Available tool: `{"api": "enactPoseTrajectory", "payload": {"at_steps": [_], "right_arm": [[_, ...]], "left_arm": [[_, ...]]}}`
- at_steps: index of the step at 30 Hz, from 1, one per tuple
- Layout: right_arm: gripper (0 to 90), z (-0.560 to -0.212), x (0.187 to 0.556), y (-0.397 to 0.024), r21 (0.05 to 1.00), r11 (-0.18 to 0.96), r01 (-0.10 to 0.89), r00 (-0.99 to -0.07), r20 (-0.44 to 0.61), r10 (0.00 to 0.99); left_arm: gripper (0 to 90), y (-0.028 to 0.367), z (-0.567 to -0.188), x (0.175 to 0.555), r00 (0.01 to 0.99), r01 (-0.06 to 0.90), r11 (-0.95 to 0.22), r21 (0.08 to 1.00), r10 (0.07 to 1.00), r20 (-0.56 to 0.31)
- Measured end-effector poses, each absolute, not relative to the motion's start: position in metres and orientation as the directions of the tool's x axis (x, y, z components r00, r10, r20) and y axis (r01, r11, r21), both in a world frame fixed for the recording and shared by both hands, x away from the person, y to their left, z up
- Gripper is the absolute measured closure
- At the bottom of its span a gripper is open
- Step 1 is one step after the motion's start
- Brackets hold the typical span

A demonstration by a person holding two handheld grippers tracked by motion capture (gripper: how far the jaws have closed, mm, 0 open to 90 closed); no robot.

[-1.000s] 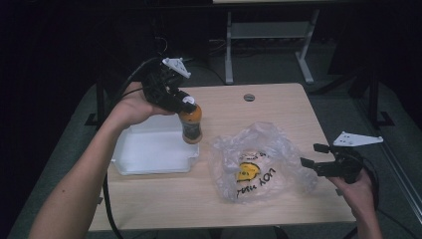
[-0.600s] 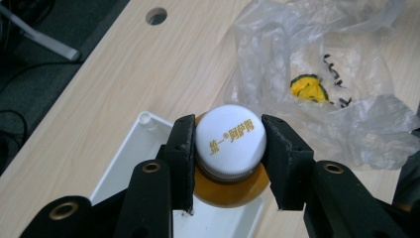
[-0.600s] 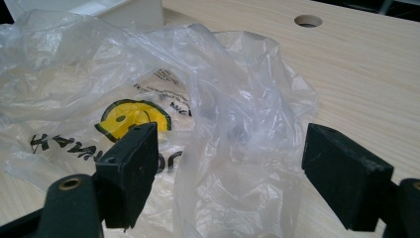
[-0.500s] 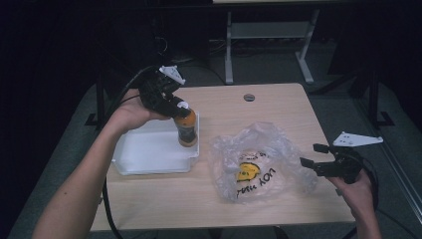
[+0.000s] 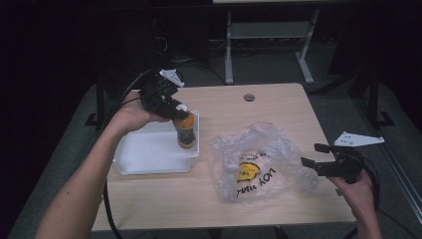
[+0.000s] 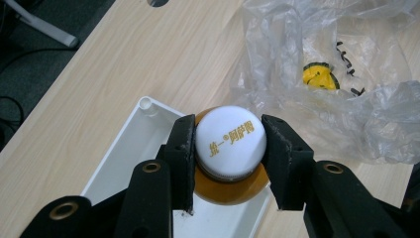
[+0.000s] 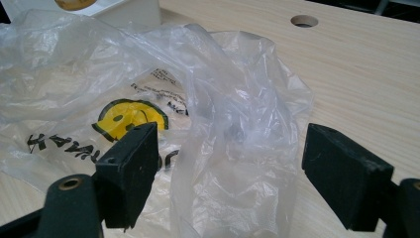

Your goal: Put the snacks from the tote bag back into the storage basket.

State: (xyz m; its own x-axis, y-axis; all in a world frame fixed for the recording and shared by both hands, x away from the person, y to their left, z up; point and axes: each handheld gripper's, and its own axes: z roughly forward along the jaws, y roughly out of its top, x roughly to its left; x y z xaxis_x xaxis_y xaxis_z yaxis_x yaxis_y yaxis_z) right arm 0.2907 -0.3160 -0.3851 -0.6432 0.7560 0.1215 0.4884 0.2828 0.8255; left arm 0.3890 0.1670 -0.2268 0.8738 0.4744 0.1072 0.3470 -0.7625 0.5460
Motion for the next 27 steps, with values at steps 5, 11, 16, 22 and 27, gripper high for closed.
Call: {"api": "enactPoseTrajectory", "payload": {"at_steps": [5, 11, 16, 22, 27], "right_arm": [[21.4, -0.385, 0.291, -0.316, 0.826, 0.281, 0.488, -0.643, 0.123, 0.756], [21.3, -0.385, 0.291, -0.314, 0.825, 0.288, 0.486, -0.648, 0.119, 0.752], [21.2, -0.385, 0.292, -0.314, 0.824, 0.288, 0.489, -0.648, 0.123, 0.751], [21.3, -0.385, 0.292, -0.314, 0.824, 0.288, 0.488, -0.649, 0.122, 0.751], [21.2, -0.386, 0.291, -0.314, 0.823, 0.286, 0.490, -0.645, 0.122, 0.754]], "left_arm": [[59.1, 0.169, -0.230, 0.388, 0.872, 0.353, -0.761, 0.544, 0.479, 0.104], [59.1, 0.173, -0.235, 0.388, 0.868, 0.361, -0.758, 0.543, 0.486, 0.101], [59.1, 0.172, -0.240, 0.389, 0.865, 0.369, -0.758, 0.538, 0.491, 0.098], [59.1, 0.173, -0.245, 0.389, 0.865, 0.370, -0.752, 0.546, 0.494, 0.093], [59.1, 0.172, -0.249, 0.389, 0.867, 0.370, -0.753, 0.544, 0.490, 0.090]]}}
